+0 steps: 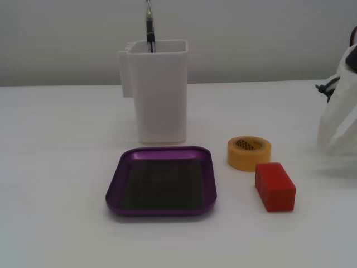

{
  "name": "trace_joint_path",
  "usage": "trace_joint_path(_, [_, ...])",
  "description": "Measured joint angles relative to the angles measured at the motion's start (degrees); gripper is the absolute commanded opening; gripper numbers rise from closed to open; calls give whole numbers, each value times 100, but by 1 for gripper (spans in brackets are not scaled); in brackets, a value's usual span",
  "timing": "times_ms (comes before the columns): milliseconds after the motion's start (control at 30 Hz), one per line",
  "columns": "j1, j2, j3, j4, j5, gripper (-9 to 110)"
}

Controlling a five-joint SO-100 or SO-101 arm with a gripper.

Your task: Grab up the yellow tape and put it in the box.

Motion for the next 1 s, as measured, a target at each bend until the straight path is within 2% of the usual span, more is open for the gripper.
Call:
trace_joint_path(267, [0, 0, -237, -70, 0, 1])
trace_joint_path(533, [352, -413, -1125, -738, 0, 2])
trace_joint_path(767, [571, -2988, -2716, -800, 0, 3])
trace_joint_path(1000, [545, -6056, -4755, -97, -53, 18])
